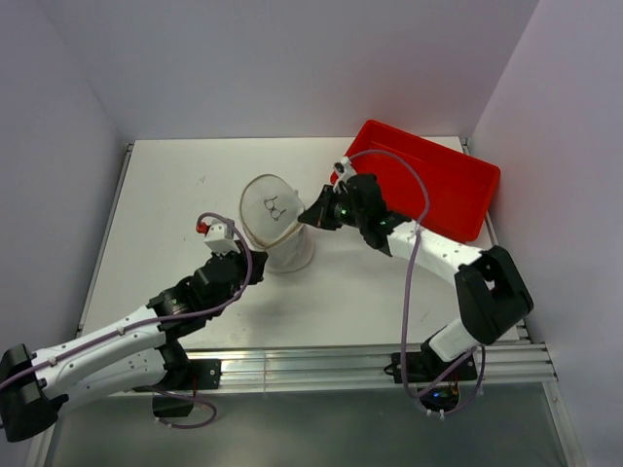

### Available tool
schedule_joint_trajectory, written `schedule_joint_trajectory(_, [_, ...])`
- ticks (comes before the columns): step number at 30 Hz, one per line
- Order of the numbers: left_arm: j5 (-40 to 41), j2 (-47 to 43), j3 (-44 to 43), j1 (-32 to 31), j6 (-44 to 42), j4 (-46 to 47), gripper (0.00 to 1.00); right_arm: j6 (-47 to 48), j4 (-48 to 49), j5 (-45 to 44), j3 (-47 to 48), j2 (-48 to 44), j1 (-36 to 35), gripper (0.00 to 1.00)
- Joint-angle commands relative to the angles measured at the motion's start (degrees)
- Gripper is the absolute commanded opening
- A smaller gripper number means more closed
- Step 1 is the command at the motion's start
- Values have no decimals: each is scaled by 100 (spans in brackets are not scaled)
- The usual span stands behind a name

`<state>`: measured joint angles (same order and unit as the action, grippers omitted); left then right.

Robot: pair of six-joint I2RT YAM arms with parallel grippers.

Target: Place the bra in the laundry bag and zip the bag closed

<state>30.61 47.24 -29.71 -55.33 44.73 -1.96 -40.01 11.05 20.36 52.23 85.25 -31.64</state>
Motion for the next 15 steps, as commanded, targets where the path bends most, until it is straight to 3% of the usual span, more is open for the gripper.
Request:
schedule_joint_trajectory(1, [253, -268, -26, -13, 44, -464, 0, 529, -243, -253, 867, 492, 237, 0])
schedule_joint_trajectory(4, [86, -295, 27, -30, 27, -183, 0, 538, -454, -208, 1360, 878, 193, 3])
schedule_joint_trajectory(7, [-72, -155, 53, -39, 44, 142, 0, 494, -551, -374, 1343, 844, 167, 32])
schedule_joint_trajectory(8, [-125, -50, 53, -39, 62, 334, 0, 494, -577, -392, 1273, 705, 175, 50])
schedule_joint_trajectory(10, [-248, 83, 45, -39, 71, 643, 0, 407, -543, -480, 931, 354, 167, 69])
schedule_joint_trajectory(13, [-292, 346, -8, -39, 141, 941, 0, 117, -183, -498, 132, -295, 106, 79])
schedule_joint_trajectory(15, [-327, 470, 27, -39, 211, 1135, 0, -252, 203, -515, -560, -622, 9, 79])
